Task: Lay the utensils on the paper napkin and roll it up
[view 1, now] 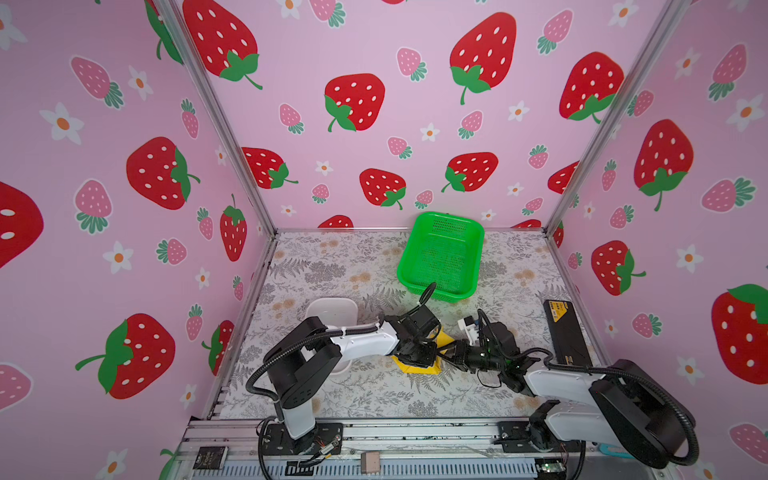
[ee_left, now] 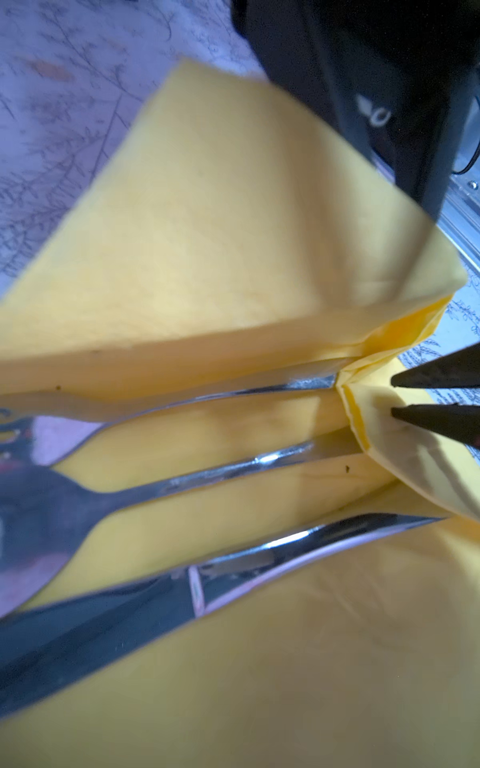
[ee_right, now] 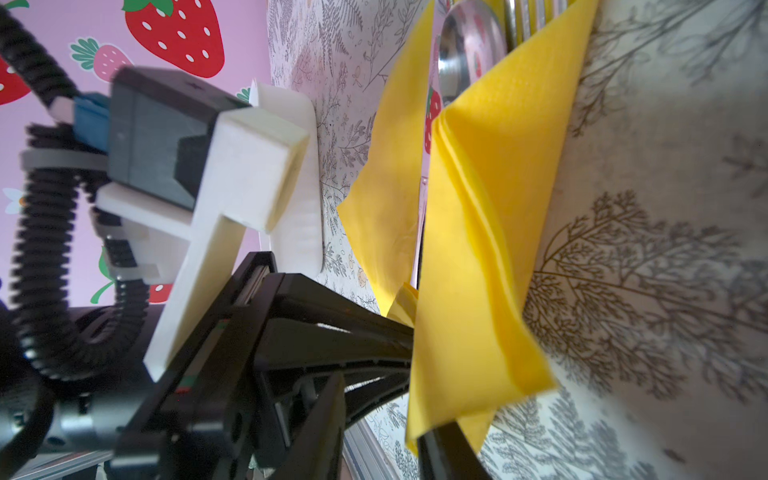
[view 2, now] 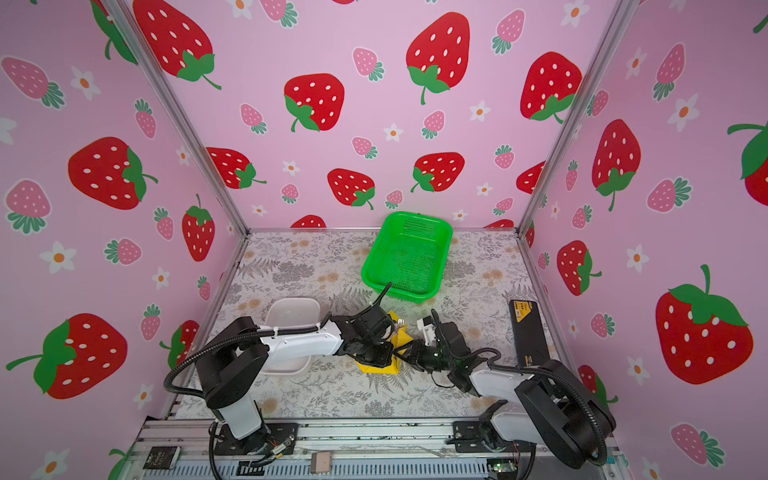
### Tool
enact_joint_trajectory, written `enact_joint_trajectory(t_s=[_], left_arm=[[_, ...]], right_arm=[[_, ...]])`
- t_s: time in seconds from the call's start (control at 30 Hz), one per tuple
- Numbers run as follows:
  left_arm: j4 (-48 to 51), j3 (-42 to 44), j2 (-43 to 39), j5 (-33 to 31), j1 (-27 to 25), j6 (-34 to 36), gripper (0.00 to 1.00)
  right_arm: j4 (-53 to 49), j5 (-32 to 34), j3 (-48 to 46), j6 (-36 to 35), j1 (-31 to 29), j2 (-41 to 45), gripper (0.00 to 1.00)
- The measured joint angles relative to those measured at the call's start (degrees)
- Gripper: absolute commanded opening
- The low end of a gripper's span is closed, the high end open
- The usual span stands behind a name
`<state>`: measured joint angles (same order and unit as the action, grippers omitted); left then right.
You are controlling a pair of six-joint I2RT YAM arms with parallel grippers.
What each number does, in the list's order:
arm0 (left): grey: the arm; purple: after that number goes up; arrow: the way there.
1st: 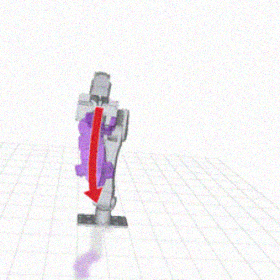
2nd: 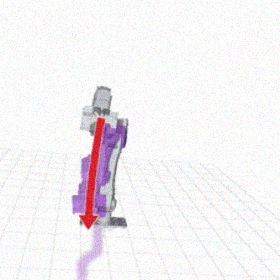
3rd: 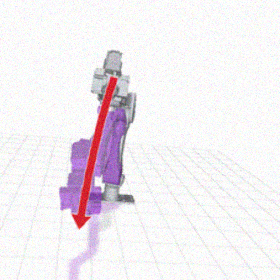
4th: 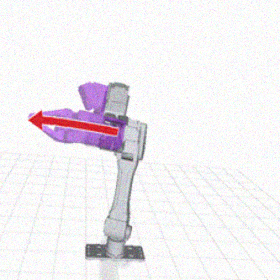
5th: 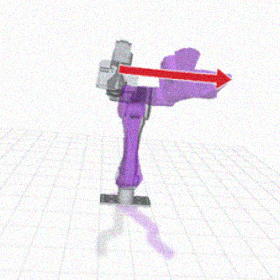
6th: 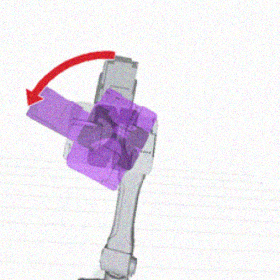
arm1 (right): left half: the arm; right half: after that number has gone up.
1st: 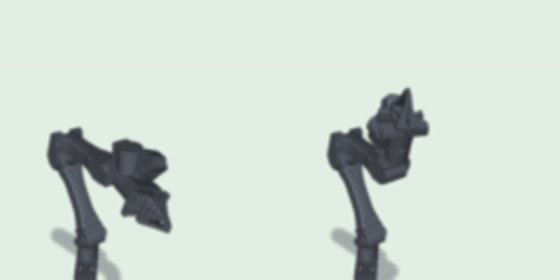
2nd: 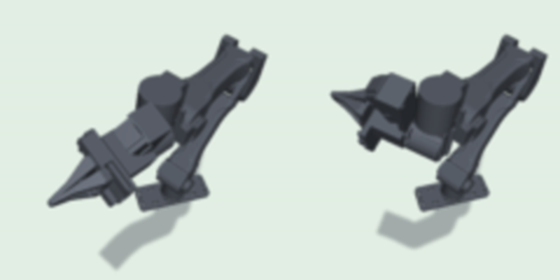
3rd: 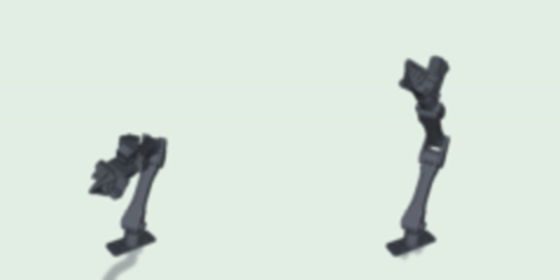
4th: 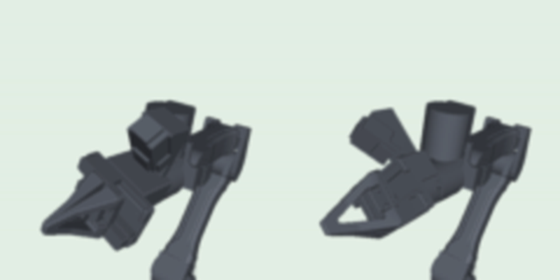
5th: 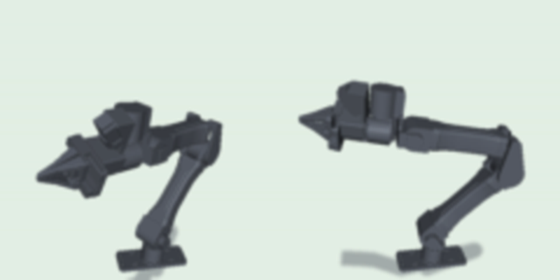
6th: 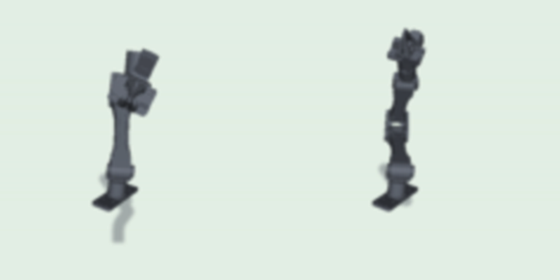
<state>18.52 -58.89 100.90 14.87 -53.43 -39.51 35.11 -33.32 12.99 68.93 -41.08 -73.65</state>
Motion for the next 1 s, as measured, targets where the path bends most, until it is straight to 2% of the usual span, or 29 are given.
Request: enact_joint_trajectory(t_s=[0.23,0.43,0.57,0.8,1.0], left_arm=[[-1.03,3.54,-3.69,-1.81,0.92,-2.29,0.12],[-2.93,7.69,-9.38,-2.69,3.21,-4.83,0.21],[-6.08,10.62,-12.59,-1.64,6.25,-7.15,0.28],[-11.96,14.99,-15.3,2.56,11.45,-10.51,0.47],[-16.46,15.52,-15.04,6.82,13.42,-11.34,0.53]], right_arm=[[0.09,-0.22,2.38,-1.16,-1.84,-2.67,0.46],[0.33,-0.35,4.92,-2.36,-3.98,-6.01,0.57],[0.63,-0.42,6.58,-3.23,-5.57,-8.39,0.6],[0.83,-0.35,7.26,-4.07,-6.93,-10.86,0.6],[0.83,-0.22,7.26,-4.24,-6.93,-11.06,0.6]])
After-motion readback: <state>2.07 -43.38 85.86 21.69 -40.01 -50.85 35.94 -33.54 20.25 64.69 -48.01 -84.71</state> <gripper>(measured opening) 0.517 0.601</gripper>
